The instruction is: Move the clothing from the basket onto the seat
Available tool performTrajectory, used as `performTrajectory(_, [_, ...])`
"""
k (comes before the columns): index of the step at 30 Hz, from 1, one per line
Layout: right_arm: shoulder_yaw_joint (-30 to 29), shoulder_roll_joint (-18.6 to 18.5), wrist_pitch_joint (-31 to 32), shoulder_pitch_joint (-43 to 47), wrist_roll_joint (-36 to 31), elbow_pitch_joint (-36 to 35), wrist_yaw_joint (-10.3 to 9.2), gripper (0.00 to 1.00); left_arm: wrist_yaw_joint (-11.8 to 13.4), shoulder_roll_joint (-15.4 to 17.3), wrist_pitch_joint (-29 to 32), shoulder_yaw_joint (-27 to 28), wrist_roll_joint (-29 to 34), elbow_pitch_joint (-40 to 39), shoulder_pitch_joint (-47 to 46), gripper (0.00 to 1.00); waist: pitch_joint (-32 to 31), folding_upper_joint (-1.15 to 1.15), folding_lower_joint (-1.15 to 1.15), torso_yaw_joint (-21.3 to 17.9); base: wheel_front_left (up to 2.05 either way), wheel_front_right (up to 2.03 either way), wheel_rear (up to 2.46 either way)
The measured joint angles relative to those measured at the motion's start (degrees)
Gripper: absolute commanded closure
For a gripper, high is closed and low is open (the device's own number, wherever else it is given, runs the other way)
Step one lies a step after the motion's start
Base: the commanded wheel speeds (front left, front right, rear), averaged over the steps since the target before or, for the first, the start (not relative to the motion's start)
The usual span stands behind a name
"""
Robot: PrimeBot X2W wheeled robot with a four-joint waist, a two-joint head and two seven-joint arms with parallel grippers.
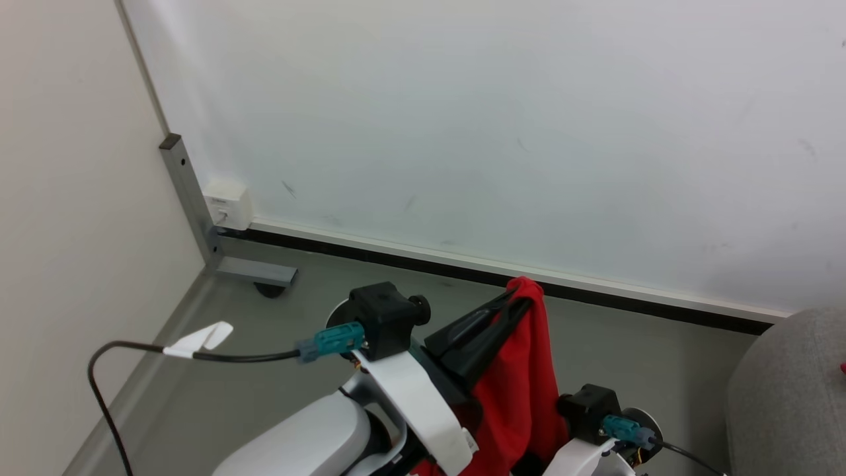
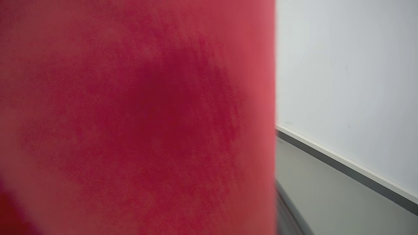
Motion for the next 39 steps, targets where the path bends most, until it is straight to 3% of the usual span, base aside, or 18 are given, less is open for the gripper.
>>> performTrajectory(1, [0.22,0.21,-0.37,-0.12,0.24,0.76,0.01,0.88,0.14,0.11,0.04,-0.03,0.07,-0.20,0.01,1.00,-0.07,0.00,0.00,0.36,0.00,0.00,0.00])
performTrajectory(2, [0.48,0.36,-0.63,-0.30,0.65,1.45,0.00,1.00,0.20,0.26,0.05,-0.01,0.05,-0.36,0.01,1.00,-0.13,0.00,0.00,0.65,0.00,0.00,0.00])
performTrajectory(14, [1.04,0.80,-4.88,-1.70,4.97,3.91,0.00,1.00,1.45,2.43,-0.30,0.80,0.02,0.26,1.47,1.00,-0.13,0.00,0.00,0.08,0.00,0.00,0.00])
performTrajectory(22, [-5.20,-0.38,-6.38,-1.66,7.75,1.27,0.00,1.00,1.57,3.11,-0.54,0.12,-1.59,0.77,4.41,0.98,0.52,0.00,0.00,-2.07,0.00,0.00,0.00])
performTrajectory(23, [-6.61,-0.44,-6.46,-1.59,8.38,0.70,0.00,1.00,1.57,3.18,-0.53,0.01,-1.62,0.78,4.50,0.71,0.62,0.00,0.00,-2.36,0.00,0.00,0.00])
performTrajectory(24, [-8.38,-0.46,-6.65,-1.50,9.23,0.07,0.00,1.00,1.56,3.19,-0.52,-0.08,-1.63,0.78,4.60,0.27,0.72,0.00,0.00,-2.68,0.00,0.00,0.00])
performTrajectory(25, [-9.79,-0.52,-6.87,-1.47,9.66,-0.70,0.00,1.00,1.32,3.22,-0.47,-0.26,-1.74,0.76,4.74,0.00,0.81,0.00,0.00,-3.02,0.00,0.00,0.00])
performTrajectory(33, [-22.08,-2.66,-7.06,-0.71,8.64,-7.25,0.00,1.00,-2.44,3.48,-1.55,-2.48,-2.42,-1.52,5.91,0.00,1.70,0.00,0.00,-6.84,0.00,0.00,0.00])
performTrajectory(39, [-28.83,-3.91,-5.57,0.94,3.83,-13.24,0.00,1.00,-2.58,4.20,-2.20,-2.75,-1.74,-1.81,6.14,0.00,2.68,0.00,0.00,-10.68,0.00,0.00,0.00])
